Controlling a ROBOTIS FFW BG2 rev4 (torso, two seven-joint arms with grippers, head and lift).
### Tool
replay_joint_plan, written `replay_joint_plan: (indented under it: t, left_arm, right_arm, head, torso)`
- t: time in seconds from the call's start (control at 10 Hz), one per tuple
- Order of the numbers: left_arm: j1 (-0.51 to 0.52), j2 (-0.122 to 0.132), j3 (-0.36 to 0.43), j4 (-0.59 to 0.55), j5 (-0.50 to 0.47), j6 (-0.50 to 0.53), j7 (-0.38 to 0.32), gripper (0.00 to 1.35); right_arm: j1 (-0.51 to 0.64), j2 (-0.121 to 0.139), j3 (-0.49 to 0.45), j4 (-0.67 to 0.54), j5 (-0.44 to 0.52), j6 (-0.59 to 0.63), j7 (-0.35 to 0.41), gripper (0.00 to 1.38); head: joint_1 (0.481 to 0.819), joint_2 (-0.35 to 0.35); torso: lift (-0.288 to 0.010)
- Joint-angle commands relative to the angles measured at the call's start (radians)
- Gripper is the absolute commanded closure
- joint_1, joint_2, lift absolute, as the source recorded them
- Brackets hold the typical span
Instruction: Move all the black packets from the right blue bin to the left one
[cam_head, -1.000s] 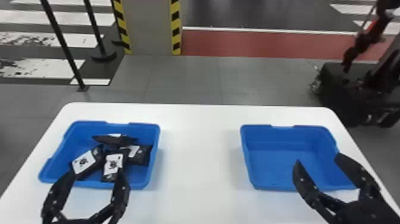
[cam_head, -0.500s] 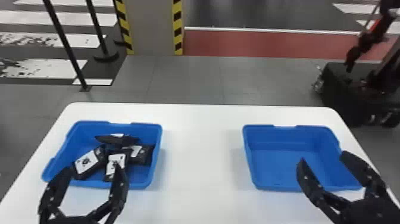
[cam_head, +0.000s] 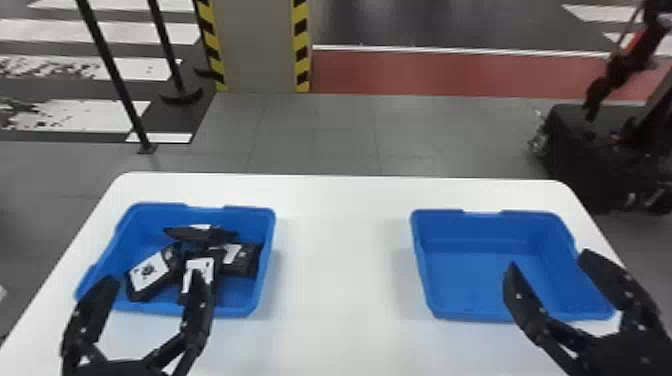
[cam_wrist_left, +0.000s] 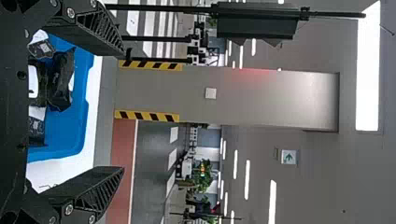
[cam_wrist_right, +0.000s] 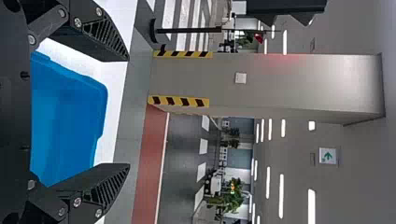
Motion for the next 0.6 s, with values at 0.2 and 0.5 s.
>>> replay_joint_plan:
  t: [0.2,0.5]
  left_arm:
    - [0.004,-0.003,0.005,-0.002,0.003,-0.005,0.000,0.16]
    - [0.007,-0.003,0.006,0.000,0.007,0.000,0.000,0.16]
  right_arm:
    - [0.002,0.000,0.000,-0.006,0.004,-0.004,0.001,0.23]
    - [0.005,0.000,0.000,-0.006,0.002,-0.007,0.001,0.23]
  head:
    - [0.695,0.000]
    - [0.695,0.003]
  torso:
    - [-0.110]
    - [-0.110]
